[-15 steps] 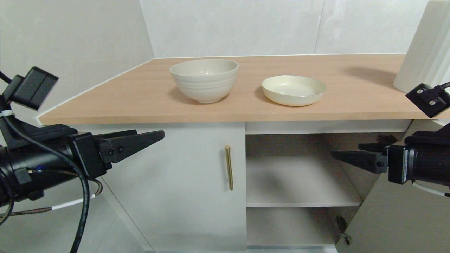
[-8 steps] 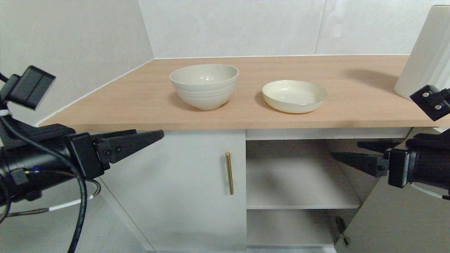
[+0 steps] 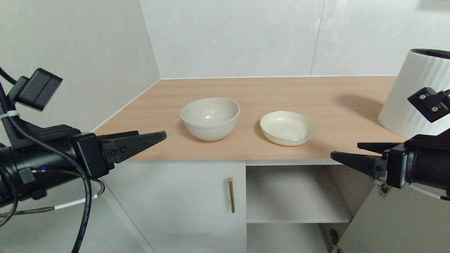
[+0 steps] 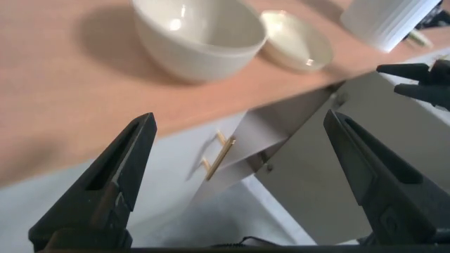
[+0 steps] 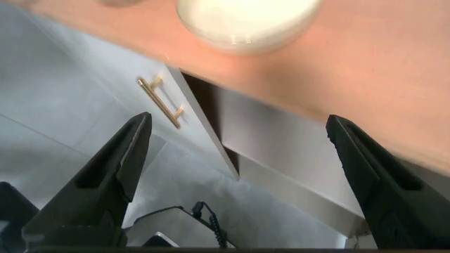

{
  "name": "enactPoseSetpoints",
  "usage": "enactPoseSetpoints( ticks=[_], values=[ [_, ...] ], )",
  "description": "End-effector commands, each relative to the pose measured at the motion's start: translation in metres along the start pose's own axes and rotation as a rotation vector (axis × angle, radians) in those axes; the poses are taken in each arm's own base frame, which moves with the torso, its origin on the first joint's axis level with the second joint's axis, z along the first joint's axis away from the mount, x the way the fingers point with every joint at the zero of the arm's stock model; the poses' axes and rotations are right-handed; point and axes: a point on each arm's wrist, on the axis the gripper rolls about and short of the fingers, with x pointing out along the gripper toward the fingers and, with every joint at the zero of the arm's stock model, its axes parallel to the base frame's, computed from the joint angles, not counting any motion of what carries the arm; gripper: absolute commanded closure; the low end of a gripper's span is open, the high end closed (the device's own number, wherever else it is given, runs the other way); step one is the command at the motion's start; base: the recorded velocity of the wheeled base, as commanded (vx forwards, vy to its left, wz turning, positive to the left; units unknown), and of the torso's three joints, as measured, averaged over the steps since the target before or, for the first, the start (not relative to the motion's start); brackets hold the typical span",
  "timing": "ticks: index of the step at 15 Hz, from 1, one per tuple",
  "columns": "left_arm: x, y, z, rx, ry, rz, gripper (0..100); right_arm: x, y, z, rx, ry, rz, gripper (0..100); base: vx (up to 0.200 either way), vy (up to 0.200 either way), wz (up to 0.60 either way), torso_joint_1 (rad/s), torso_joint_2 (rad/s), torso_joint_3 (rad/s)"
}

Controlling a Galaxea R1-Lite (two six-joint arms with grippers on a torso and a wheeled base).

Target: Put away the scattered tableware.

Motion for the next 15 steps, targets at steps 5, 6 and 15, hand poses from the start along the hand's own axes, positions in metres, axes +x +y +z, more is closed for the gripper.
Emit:
enactPoseSetpoints(
  ticks=[5, 6, 15],
  values=[
    [0.002, 0.001, -0.001, -0.004, 0.009, 0.002, 0, 0.002, 0.000, -0.001, 0.000, 0.006, 0.000, 0, 0.000, 0.000, 0.00, 0.194, -0.47, -0.292],
    [0.003, 0.002, -0.001, -0.004, 0.010, 0.003, 0, 0.002, 0.000, -0.001, 0.000, 0.009, 0.001, 0, 0.000, 0.000, 0.00, 0.198, -0.48, -0.290],
    [0.016, 0.000, 0.032, -0.047, 0.104, 0.106, 0, 0.083, -0.013, 0.044, 0.053, 0.062, -0.165, 0, 0.000, 0.000, 0.00, 0.028, -0.06, -0.036]
  ],
)
